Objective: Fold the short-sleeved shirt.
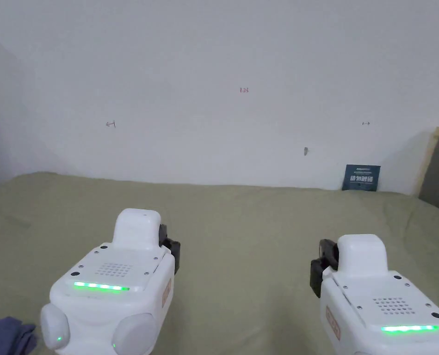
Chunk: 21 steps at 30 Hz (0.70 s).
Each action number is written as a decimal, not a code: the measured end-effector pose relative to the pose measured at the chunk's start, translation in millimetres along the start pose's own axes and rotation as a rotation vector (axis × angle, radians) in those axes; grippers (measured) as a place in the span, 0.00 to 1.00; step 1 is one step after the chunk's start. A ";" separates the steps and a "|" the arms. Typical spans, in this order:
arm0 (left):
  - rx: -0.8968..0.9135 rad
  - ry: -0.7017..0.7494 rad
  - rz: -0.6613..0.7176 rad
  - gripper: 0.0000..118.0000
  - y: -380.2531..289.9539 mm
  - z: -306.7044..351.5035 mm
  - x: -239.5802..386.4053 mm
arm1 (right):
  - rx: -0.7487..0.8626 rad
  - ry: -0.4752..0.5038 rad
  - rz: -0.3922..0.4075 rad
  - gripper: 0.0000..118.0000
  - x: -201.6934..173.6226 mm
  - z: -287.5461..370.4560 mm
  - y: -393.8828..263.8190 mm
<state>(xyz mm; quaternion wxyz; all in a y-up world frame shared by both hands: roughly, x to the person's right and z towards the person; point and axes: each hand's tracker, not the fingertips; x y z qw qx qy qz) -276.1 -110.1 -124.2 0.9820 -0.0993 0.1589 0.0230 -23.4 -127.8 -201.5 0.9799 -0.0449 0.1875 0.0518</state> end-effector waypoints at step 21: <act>0.013 0.089 -0.041 0.56 1.5 -2.8 -5.0 | 0.024 -0.003 -0.024 0.85 7.7 -1.9 9.3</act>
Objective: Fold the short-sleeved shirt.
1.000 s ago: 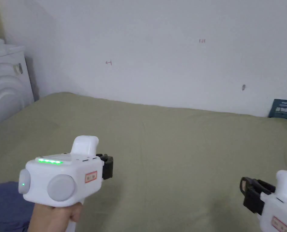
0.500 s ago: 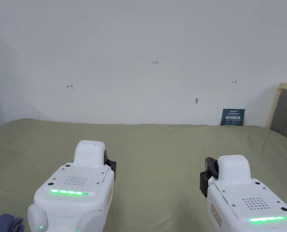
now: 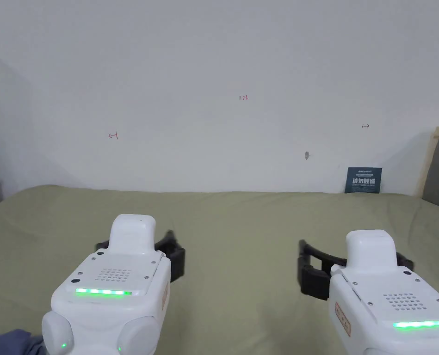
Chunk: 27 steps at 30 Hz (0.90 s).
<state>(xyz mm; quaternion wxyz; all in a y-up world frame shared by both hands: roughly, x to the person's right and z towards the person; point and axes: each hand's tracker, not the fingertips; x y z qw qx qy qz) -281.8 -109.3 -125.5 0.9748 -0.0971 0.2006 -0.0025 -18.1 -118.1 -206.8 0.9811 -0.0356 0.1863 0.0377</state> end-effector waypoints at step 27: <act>0.001 -0.009 0.012 1.00 5.6 14.9 -6.7 | -0.034 -0.126 0.063 1.00 -12.6 4.8 16.3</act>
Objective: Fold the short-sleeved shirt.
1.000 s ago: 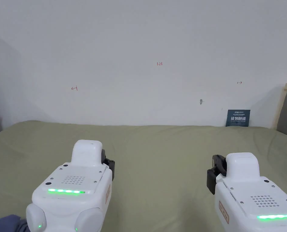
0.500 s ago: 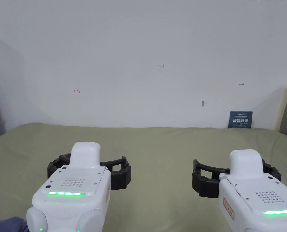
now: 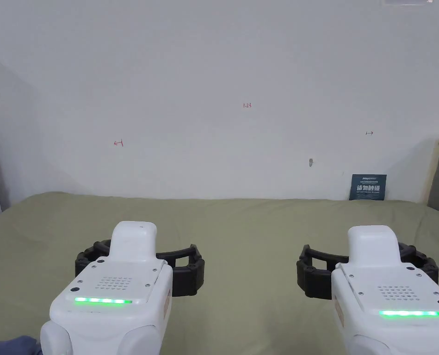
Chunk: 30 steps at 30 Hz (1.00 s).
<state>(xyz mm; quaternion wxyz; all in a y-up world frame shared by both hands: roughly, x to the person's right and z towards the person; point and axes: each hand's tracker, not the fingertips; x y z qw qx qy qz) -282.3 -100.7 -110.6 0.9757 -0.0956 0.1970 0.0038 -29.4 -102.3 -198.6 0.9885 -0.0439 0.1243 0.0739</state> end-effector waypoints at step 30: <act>0.007 -0.013 0.025 1.00 13.2 7.7 2.1 | 0.035 0.100 -0.121 1.00 11.9 13.7 25.9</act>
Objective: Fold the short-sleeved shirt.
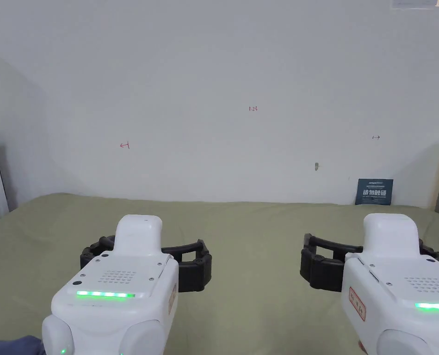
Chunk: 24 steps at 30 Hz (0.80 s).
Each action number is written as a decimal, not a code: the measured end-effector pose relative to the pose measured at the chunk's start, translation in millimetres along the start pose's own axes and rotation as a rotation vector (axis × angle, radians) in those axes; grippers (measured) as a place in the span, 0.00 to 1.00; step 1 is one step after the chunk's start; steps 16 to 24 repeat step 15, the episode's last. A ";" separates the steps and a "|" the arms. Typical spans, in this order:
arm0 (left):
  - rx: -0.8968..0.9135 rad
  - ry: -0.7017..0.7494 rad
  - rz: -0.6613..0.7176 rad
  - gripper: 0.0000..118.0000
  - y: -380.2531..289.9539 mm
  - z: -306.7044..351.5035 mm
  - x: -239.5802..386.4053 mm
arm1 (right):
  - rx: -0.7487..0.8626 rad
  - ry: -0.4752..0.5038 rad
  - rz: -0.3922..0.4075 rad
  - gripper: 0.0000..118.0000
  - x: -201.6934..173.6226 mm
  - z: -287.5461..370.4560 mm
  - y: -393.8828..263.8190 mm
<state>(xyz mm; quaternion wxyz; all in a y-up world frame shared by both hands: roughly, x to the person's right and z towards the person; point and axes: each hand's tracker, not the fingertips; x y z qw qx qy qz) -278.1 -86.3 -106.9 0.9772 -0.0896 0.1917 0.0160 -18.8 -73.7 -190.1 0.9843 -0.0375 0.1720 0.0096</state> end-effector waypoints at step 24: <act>0.005 0.020 -0.014 1.00 2.1 -0.2 -1.9 | -0.008 0.002 0.101 1.00 -1.5 -1.9 -13.1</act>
